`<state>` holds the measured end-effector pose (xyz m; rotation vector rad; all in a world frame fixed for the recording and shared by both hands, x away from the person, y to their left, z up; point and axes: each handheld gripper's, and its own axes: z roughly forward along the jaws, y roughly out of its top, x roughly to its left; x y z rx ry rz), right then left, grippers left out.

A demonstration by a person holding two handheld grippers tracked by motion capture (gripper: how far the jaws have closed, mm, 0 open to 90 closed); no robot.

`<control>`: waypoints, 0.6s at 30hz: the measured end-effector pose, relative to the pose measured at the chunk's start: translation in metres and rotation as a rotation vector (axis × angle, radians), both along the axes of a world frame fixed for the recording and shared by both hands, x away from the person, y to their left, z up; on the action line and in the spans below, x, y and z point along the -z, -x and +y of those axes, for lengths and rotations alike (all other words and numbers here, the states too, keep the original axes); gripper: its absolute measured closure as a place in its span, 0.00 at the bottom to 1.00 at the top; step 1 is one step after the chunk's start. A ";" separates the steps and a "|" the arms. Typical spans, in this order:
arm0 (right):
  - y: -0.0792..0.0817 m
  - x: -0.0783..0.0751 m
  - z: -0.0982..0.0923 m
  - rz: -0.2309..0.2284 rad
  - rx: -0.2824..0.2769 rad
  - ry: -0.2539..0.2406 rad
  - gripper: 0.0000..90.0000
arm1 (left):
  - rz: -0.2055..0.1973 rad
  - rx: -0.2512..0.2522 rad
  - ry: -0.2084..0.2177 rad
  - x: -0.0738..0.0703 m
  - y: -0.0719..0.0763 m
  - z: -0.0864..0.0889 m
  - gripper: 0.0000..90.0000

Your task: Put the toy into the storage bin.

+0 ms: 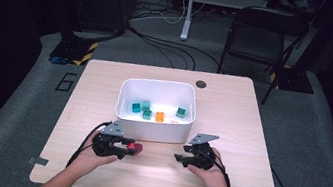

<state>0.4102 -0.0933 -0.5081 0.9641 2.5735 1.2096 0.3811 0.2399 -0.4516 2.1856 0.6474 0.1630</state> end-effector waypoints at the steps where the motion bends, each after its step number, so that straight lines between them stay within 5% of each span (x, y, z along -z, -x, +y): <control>1: 0.000 0.000 0.000 0.000 0.000 -0.001 0.50 | -0.006 -0.002 0.003 -0.004 0.000 0.001 0.65; 18: 0.000 0.000 0.000 -0.002 -0.003 0.003 0.50 | -0.020 -0.002 0.015 -0.041 -0.006 0.005 0.65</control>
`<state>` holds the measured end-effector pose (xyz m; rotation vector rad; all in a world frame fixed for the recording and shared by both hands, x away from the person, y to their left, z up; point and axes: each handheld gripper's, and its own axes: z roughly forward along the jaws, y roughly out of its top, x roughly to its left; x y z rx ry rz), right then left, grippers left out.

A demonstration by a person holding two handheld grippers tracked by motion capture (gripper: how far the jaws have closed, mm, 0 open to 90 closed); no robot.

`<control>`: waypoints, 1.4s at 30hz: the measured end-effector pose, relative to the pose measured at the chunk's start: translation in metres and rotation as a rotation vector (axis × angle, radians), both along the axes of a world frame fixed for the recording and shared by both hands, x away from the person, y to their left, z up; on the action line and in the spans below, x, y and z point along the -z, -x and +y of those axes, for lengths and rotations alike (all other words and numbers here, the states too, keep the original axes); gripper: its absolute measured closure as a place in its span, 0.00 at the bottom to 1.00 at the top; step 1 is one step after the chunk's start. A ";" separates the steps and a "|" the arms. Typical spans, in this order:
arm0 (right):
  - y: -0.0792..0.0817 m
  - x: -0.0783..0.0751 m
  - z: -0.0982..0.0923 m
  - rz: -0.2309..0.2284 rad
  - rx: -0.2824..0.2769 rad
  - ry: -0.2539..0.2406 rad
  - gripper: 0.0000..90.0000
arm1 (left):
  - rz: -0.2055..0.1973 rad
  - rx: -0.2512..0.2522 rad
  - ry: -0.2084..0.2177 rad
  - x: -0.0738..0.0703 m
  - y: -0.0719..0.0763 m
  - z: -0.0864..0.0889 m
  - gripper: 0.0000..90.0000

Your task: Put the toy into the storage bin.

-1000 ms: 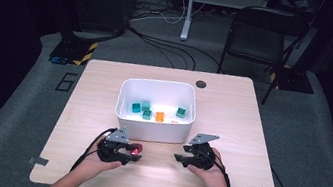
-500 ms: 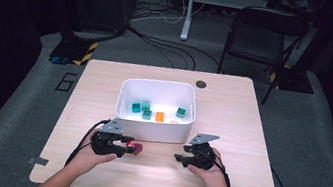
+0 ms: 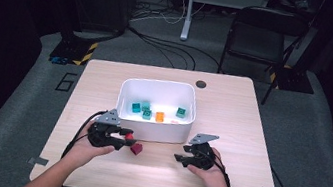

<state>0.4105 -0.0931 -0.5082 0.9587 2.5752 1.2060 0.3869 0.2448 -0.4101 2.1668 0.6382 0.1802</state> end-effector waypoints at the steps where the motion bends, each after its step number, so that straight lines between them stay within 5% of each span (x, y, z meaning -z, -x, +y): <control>1: 0.000 0.000 0.000 0.000 0.001 0.000 0.50 | -0.007 0.000 0.002 -0.003 0.000 0.000 0.65; 17: 0.000 0.000 0.000 0.000 0.001 0.001 0.50 | -0.046 0.014 0.009 -0.033 -0.016 -0.012 0.65; 42: -0.001 0.000 0.000 0.002 -0.002 0.001 0.50 | -0.052 -0.030 0.046 -0.049 -0.080 -0.039 0.65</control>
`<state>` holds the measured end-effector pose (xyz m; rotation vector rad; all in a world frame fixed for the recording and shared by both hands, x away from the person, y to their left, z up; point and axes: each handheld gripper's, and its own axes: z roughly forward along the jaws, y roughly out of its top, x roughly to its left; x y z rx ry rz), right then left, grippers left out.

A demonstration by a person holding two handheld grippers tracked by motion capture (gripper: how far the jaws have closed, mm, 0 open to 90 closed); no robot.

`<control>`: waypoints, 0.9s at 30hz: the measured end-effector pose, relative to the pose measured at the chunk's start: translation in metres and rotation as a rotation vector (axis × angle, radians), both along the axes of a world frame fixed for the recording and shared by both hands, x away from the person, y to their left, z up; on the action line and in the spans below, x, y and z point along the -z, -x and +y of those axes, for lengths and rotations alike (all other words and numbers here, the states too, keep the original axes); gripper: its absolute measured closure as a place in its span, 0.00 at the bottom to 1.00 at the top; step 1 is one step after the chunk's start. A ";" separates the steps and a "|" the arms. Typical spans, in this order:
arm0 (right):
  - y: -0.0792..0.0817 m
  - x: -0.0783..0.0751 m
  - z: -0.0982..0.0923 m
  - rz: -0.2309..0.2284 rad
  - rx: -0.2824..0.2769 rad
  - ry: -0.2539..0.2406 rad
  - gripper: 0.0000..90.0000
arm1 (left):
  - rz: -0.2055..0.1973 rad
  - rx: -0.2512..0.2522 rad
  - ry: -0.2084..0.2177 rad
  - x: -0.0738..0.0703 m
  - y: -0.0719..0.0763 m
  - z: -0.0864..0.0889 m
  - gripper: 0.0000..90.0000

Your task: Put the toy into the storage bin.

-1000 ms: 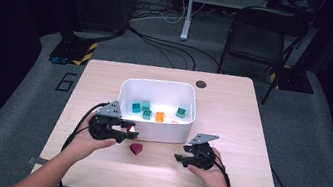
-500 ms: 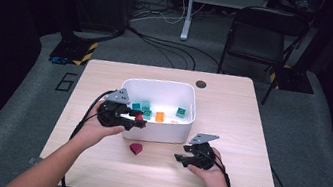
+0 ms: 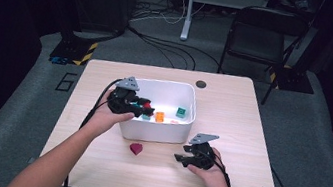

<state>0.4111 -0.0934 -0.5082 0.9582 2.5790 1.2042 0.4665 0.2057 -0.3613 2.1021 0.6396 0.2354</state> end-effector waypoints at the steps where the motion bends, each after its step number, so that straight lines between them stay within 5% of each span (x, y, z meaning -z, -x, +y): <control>1: 0.000 0.000 0.000 -0.002 -0.002 0.001 0.50 | 0.000 -0.002 0.007 0.000 -0.003 -0.001 0.65; 27: 0.002 -0.001 -0.001 0.003 -0.009 -0.012 0.50 | 0.022 -0.069 -0.020 0.011 -0.067 -0.038 0.65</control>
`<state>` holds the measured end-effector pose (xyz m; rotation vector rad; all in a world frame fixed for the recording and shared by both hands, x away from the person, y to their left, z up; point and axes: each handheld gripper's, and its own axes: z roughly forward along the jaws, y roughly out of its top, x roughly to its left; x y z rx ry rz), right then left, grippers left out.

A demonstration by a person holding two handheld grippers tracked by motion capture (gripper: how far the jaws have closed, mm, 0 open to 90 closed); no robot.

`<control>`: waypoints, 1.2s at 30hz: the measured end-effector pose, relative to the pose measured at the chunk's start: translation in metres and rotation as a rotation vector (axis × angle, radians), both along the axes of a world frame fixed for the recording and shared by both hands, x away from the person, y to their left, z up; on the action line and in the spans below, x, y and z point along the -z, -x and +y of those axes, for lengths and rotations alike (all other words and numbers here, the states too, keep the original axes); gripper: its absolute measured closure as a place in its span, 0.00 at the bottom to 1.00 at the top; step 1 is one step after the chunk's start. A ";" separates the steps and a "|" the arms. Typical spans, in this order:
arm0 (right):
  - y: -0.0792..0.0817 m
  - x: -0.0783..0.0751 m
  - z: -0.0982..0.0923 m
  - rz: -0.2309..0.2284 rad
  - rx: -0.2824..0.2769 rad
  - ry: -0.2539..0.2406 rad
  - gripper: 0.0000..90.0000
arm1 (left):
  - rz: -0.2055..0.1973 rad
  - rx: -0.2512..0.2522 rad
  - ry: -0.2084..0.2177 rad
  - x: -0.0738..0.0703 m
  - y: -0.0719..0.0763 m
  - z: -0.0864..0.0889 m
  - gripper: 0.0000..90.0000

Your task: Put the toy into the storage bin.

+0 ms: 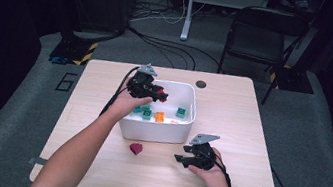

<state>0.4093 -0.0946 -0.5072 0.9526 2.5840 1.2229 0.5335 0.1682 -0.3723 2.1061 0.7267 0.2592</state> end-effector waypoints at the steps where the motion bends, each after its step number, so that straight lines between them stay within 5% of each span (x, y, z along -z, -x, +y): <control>1: 0.000 0.000 0.000 0.000 -0.002 0.001 0.50 | 0.001 0.000 -0.007 0.001 -0.003 -0.001 0.65; 14: 0.003 0.000 -0.002 -0.012 -0.009 0.001 0.50 | 0.032 -0.066 -0.020 0.012 -0.020 0.003 0.64; 20: 0.003 0.001 -0.001 -0.005 -0.013 0.005 0.50 | 0.012 -0.086 -0.008 0.004 -0.015 0.011 0.52; 28: 0.001 0.000 -0.003 -0.005 0.005 -0.003 0.50 | -0.038 -0.073 -0.012 -0.020 0.015 0.030 0.50; 36: 0.003 -0.001 -0.003 -0.016 0.010 0.008 0.50 | -0.064 -0.041 0.007 -0.045 0.069 0.060 0.50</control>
